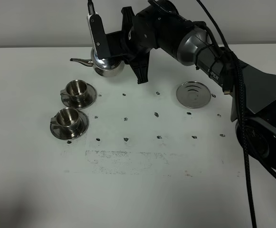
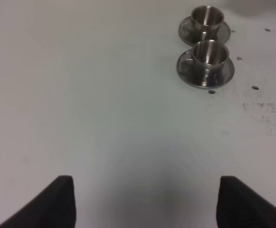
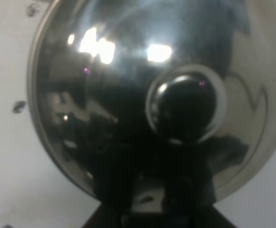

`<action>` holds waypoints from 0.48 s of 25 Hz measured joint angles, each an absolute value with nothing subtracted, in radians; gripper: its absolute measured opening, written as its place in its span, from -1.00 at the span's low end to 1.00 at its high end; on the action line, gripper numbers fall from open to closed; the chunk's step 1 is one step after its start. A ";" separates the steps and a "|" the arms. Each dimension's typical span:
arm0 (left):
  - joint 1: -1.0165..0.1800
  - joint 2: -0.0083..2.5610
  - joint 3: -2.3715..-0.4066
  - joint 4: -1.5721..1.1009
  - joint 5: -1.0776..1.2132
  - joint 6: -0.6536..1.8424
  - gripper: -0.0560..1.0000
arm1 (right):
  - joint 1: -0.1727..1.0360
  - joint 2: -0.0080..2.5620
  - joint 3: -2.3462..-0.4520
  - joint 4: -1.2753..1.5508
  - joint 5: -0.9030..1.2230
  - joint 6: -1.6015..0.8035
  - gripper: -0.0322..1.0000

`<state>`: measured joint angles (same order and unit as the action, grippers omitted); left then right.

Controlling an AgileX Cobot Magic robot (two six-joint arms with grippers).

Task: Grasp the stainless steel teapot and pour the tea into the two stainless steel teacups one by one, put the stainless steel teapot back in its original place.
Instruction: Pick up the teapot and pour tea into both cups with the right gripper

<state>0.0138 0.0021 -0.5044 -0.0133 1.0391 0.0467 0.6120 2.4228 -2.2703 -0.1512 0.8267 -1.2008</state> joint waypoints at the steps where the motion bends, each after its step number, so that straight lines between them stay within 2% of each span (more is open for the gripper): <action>1: 0.014 0.002 -0.504 -0.013 1.039 0.047 0.25 | 0.612 2.425 -2.270 -0.153 0.816 -1.203 -0.55; 12: 0.014 0.002 -0.504 -0.013 1.039 0.047 0.25 | 0.611 2.456 -2.271 -0.186 0.770 -1.256 -0.55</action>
